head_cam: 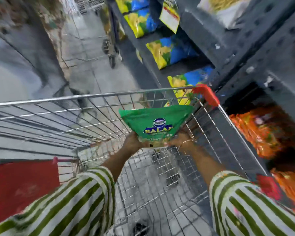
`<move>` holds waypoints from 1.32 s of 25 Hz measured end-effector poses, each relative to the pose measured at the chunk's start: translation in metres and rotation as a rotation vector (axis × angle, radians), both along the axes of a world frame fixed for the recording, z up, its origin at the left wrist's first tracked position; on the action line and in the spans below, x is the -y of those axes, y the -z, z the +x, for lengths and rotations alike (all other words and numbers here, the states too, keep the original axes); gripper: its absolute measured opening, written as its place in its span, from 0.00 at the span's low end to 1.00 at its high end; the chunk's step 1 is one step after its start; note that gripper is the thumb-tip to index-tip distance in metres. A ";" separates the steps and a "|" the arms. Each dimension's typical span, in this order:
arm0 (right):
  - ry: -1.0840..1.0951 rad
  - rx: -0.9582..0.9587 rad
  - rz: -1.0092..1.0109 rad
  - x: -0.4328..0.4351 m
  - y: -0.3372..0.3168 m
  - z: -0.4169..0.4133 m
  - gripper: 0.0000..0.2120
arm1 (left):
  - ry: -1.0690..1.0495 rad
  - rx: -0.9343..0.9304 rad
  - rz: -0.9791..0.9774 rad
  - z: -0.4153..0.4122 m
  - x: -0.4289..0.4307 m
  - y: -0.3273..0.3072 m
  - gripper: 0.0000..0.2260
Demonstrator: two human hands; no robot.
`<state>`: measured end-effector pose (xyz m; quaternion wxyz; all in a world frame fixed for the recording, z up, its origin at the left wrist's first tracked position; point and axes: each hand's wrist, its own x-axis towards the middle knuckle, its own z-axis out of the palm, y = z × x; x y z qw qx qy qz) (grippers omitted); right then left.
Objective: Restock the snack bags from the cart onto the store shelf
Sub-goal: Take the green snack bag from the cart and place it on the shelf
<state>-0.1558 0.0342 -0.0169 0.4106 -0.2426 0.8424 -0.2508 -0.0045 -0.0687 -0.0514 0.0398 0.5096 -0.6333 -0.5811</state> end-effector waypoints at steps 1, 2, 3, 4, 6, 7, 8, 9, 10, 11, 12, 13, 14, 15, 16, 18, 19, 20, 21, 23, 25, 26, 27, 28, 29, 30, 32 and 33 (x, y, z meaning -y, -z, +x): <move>0.071 0.018 -0.024 0.000 0.006 -0.003 0.24 | -0.022 0.003 -0.030 -0.001 -0.002 0.001 0.28; 0.081 -0.009 -0.030 0.000 0.005 -0.004 0.25 | -0.035 -0.004 -0.051 -0.002 -0.004 0.001 0.27; 0.102 -0.005 -0.044 0.000 0.009 -0.005 0.26 | -0.040 -0.006 -0.058 -0.003 -0.005 -0.001 0.26; 0.104 -0.003 -0.053 0.000 0.011 -0.004 0.28 | -0.034 -0.008 -0.050 -0.004 -0.006 -0.004 0.25; 0.134 0.039 -0.097 -0.004 0.008 -0.004 0.29 | 0.012 -0.006 -0.032 -0.005 -0.004 -0.015 0.24; 0.150 0.050 -0.123 -0.009 0.004 -0.005 0.29 | 0.041 0.001 -0.029 -0.004 -0.004 -0.026 0.24; 0.152 0.031 -0.138 -0.013 -0.005 -0.004 0.29 | 0.060 -0.005 -0.036 -0.004 -0.004 -0.037 0.24; 0.159 0.041 -0.170 -0.019 -0.013 -0.003 0.28 | 0.083 -0.003 -0.045 -0.004 -0.005 -0.050 0.24; 0.164 0.029 -0.165 -0.026 -0.027 -0.002 0.27 | 0.106 -0.015 -0.061 -0.006 -0.008 -0.065 0.24; 0.173 0.027 -0.175 -0.032 -0.043 -0.001 0.26 | 0.130 -0.021 -0.071 -0.008 -0.011 -0.084 0.24; 0.180 0.019 -0.176 -0.040 -0.064 0.000 0.26 | 0.158 -0.034 -0.077 -0.008 -0.016 -0.106 0.24; 0.177 0.013 -0.190 -0.048 -0.083 -0.001 0.25 | 0.184 -0.047 -0.081 -0.009 -0.021 -0.129 0.23; 0.184 -0.002 -0.198 -0.056 -0.107 0.001 0.25 | 0.208 -0.065 -0.090 -0.011 -0.026 -0.151 0.23; 0.194 -0.023 -0.229 -0.064 -0.129 0.001 0.26 | 0.231 -0.086 -0.106 -0.012 -0.032 -0.175 0.23; 0.213 -0.044 -0.249 -0.073 -0.151 0.001 0.26 | 0.253 -0.117 -0.133 -0.013 -0.039 -0.196 0.23; 0.230 -0.120 -0.311 -0.099 -0.198 0.001 0.28 | 0.307 -0.175 -0.215 -0.016 -0.060 -0.242 0.22; 0.234 -0.154 -0.350 -0.113 -0.218 0.000 0.28 | 0.333 -0.196 -0.258 -0.018 -0.071 -0.262 0.21; 0.249 -0.182 -0.383 -0.130 -0.241 0.001 0.29 | 0.360 -0.210 -0.303 -0.021 -0.083 -0.282 0.21; 0.264 -0.200 -0.430 -0.146 -0.259 0.001 0.30 | 0.403 -0.220 -0.340 -0.024 -0.095 -0.301 0.21; 0.299 -0.276 -0.480 -0.189 -0.294 0.005 0.31 | 0.505 -0.273 -0.366 -0.030 -0.127 -0.336 0.22; 0.329 -0.332 -0.518 -0.233 -0.319 0.005 0.30 | 0.604 -0.324 -0.384 -0.039 -0.161 -0.359 0.23; 0.335 -0.349 -0.517 -0.256 -0.329 0.004 0.29 | 0.663 -0.343 -0.407 -0.044 -0.180 -0.368 0.23; 0.337 -0.372 -0.499 -0.283 -0.337 0.002 0.29 | 0.717 -0.363 -0.444 -0.051 -0.202 -0.375 0.23; 0.348 -0.386 -0.466 -0.308 -0.345 0.001 0.28 | 0.739 -0.380 -0.459 -0.057 -0.224 -0.380 0.24; 0.367 -0.390 -0.453 -0.333 -0.348 -0.003 0.28 | 0.752 -0.398 -0.444 -0.065 -0.246 -0.384 0.24; 0.404 -0.391 -0.452 -0.359 -0.352 -0.006 0.28 | 0.769 -0.415 -0.422 -0.074 -0.268 -0.386 0.24; 0.502 -0.386 -0.455 -0.408 -0.356 -0.010 0.28 | 0.807 -0.413 -0.399 -0.094 -0.312 -0.388 0.26; 0.544 -0.388 -0.448 -0.432 -0.358 -0.012 0.28 | 0.839 -0.396 -0.374 -0.104 -0.334 -0.388 0.25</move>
